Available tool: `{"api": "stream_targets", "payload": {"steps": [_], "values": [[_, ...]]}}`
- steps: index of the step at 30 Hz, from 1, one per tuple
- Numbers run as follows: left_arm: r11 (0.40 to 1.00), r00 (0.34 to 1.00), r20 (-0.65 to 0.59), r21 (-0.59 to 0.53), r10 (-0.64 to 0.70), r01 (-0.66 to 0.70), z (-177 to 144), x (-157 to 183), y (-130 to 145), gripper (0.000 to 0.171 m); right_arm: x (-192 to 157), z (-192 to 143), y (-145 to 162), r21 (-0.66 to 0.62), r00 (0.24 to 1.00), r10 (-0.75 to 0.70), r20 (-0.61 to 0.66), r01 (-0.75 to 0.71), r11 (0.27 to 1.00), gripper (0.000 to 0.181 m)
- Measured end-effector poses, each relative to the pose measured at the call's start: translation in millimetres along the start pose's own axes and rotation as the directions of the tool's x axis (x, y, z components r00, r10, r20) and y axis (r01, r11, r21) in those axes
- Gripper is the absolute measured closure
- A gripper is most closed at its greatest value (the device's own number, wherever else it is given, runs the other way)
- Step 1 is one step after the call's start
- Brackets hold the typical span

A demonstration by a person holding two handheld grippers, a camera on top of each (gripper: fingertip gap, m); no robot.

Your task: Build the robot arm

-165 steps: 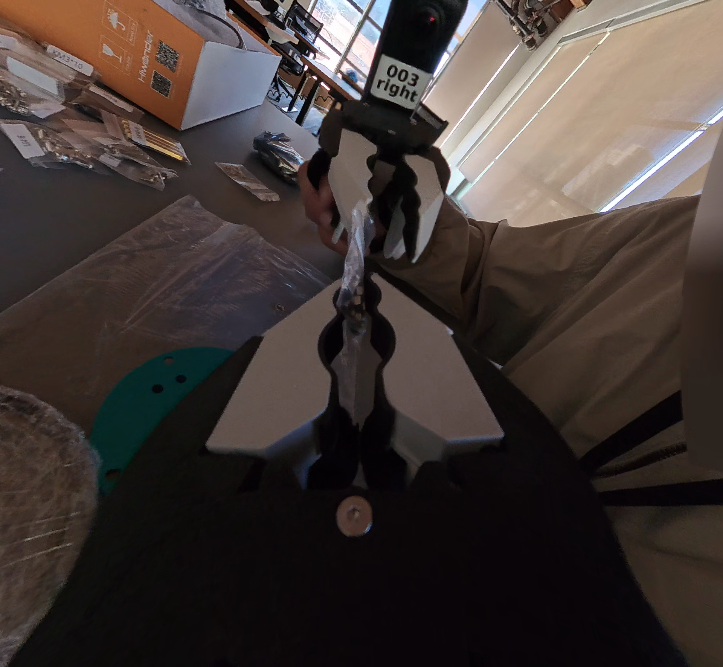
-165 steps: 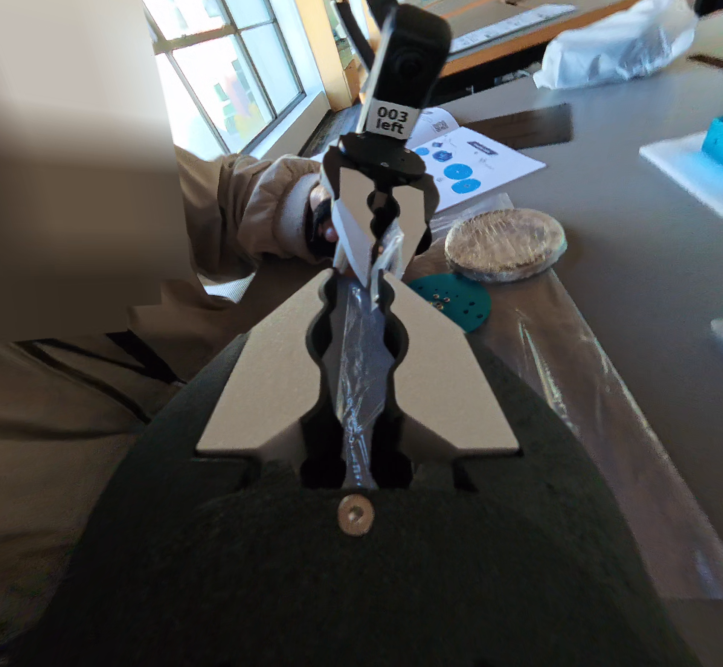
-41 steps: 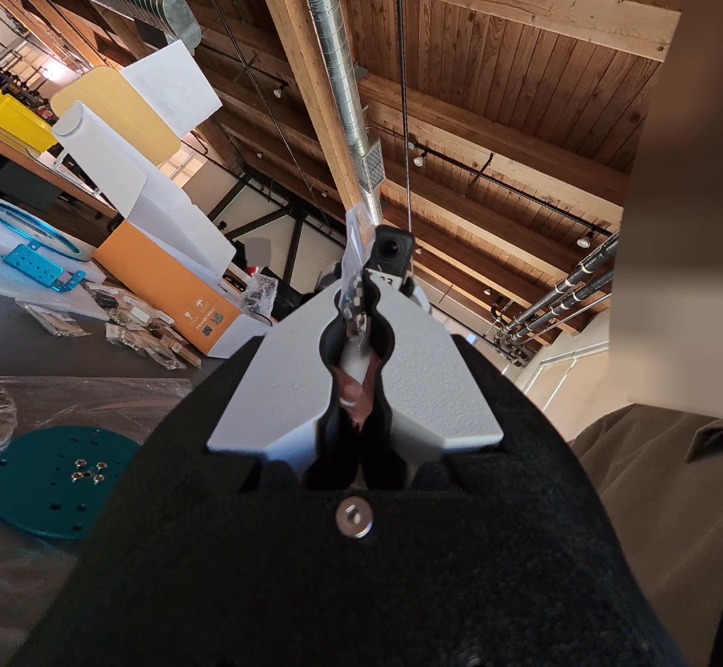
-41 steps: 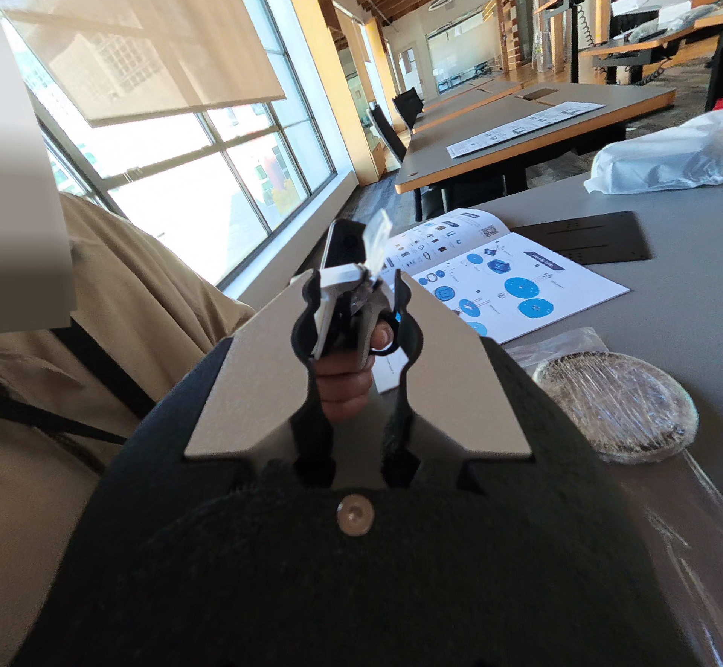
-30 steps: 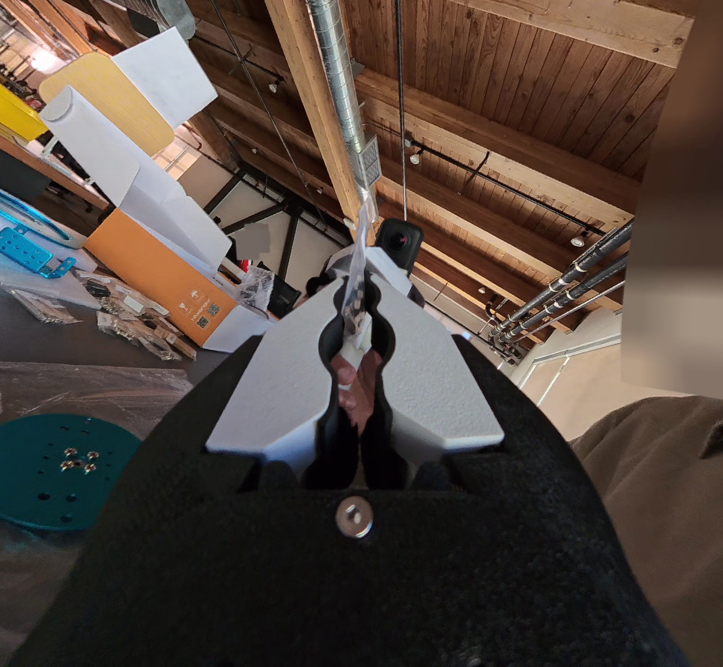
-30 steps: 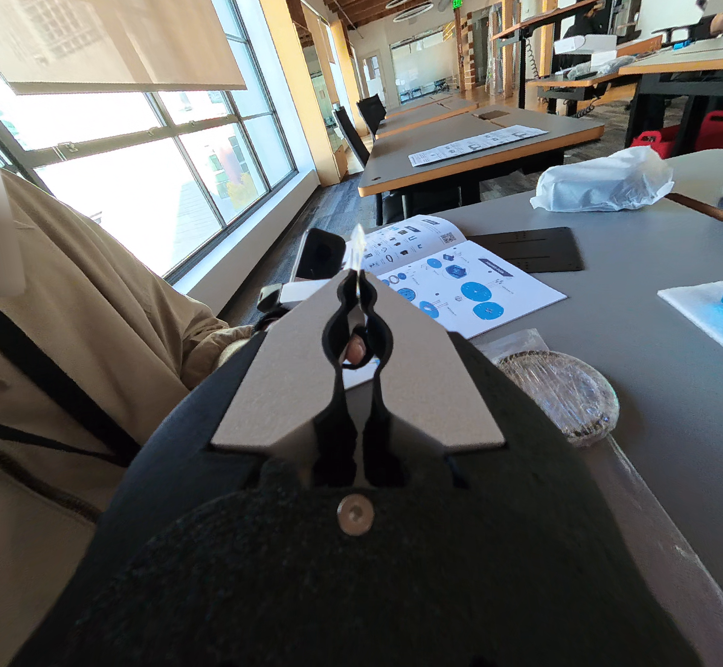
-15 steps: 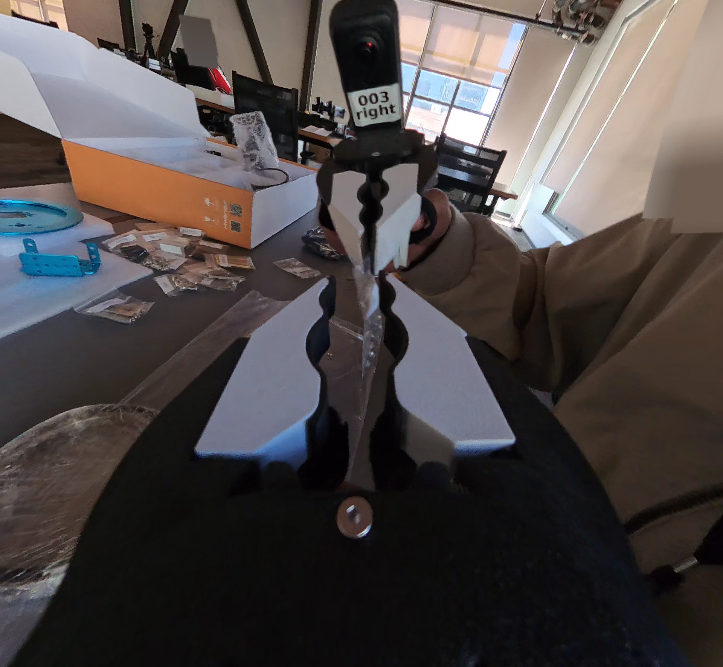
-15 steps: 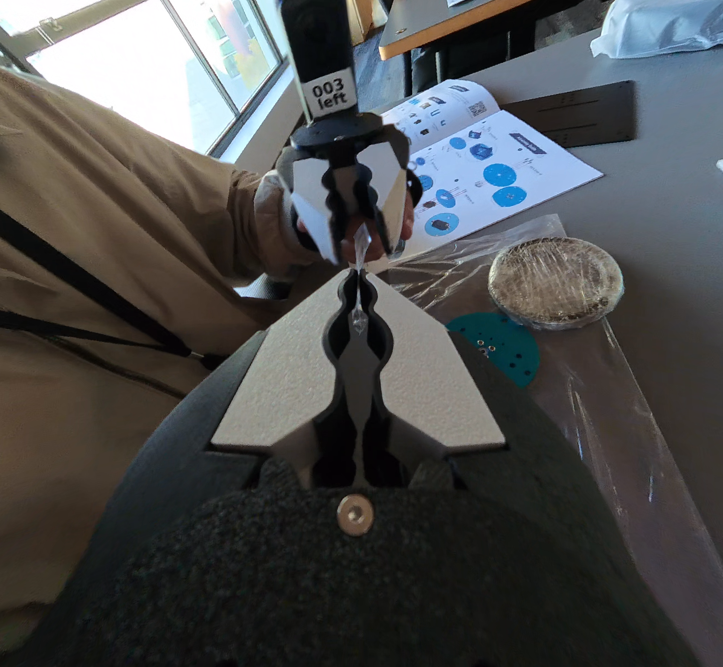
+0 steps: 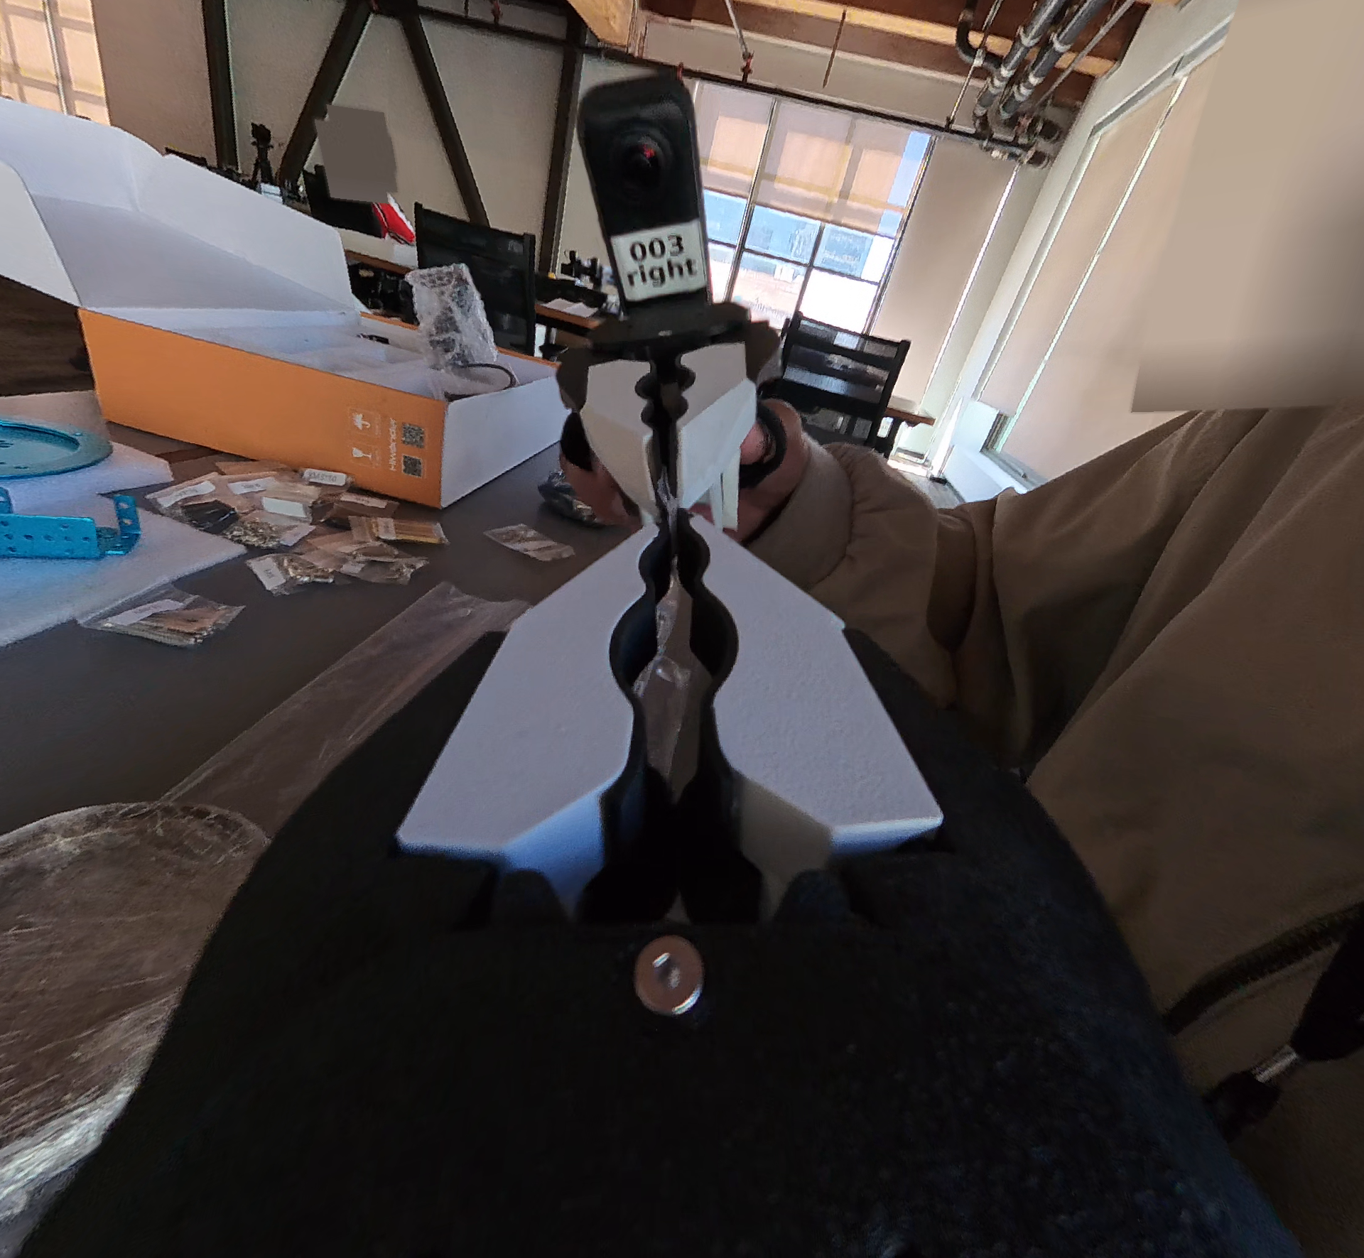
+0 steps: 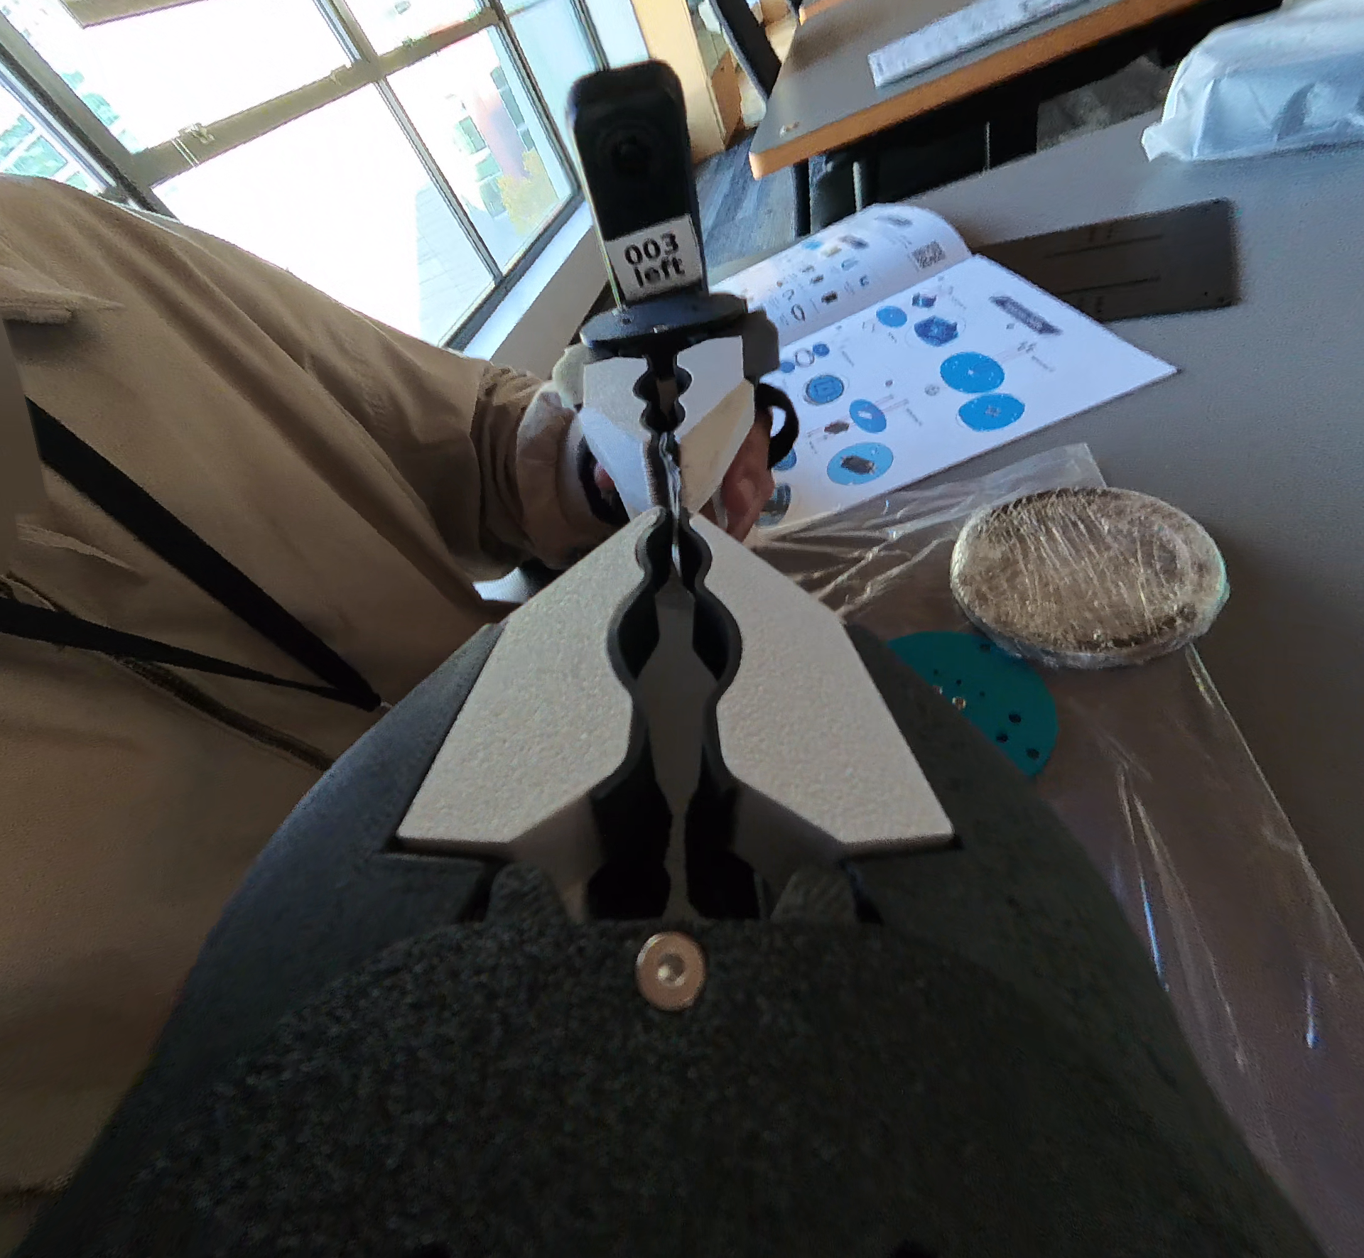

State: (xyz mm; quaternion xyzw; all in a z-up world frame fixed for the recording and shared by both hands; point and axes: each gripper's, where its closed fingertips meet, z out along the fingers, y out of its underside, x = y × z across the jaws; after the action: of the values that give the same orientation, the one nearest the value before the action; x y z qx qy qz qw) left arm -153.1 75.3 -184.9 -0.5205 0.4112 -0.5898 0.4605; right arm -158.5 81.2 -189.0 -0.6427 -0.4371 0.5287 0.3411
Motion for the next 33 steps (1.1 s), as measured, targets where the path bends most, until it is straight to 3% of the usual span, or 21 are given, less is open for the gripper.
{"api": "stream_targets", "payload": {"steps": [5, 12, 27, 29, 31, 33], "values": [[0.994, 0.997, -0.018, 0.082, -0.074, 0.076, -3.7, -1.3, -12.0, 0.171, -0.1, 5.5, -9.7, 0.133, 0.999, -0.047, 0.005, 0.046, 0.990, 0.181], [0.990, 0.996, -0.055, 0.123, -0.065, 0.071, -8.6, 4.0, -21.3, 0.171, -6.2, 9.2, -19.5, 0.223, 0.998, -0.059, 0.037, 0.049, 0.973, 0.181], [0.997, 0.997, -0.037, 0.025, -0.068, 0.069, -8.3, 2.3, -4.8, 0.171, -0.4, 6.9, -5.3, 0.119, 0.997, 0.015, 0.071, -0.023, 0.993, 0.181], [0.998, 0.998, 0.006, 0.010, -0.065, 0.065, -8.5, -3.0, -1.4, 0.166, 4.4, -0.5, -4.7, 0.089, 0.999, -0.002, 0.035, -0.001, 0.996, 0.181], [0.997, 0.995, 0.063, 0.011, -0.081, 0.080, -14.2, -13.6, -3.4, 0.142, 20.0, -29.3, -20.9, 0.134, 0.999, -0.001, -0.054, 0.009, 0.991, 0.181], [0.995, 0.987, 0.128, 0.018, -0.096, 0.094, -22.9, -26.4, -5.6, 0.142, 71.4, -84.7, -41.1, 0.145, 0.923, 0.026, -0.383, 0.033, 0.989, 0.181]]}}
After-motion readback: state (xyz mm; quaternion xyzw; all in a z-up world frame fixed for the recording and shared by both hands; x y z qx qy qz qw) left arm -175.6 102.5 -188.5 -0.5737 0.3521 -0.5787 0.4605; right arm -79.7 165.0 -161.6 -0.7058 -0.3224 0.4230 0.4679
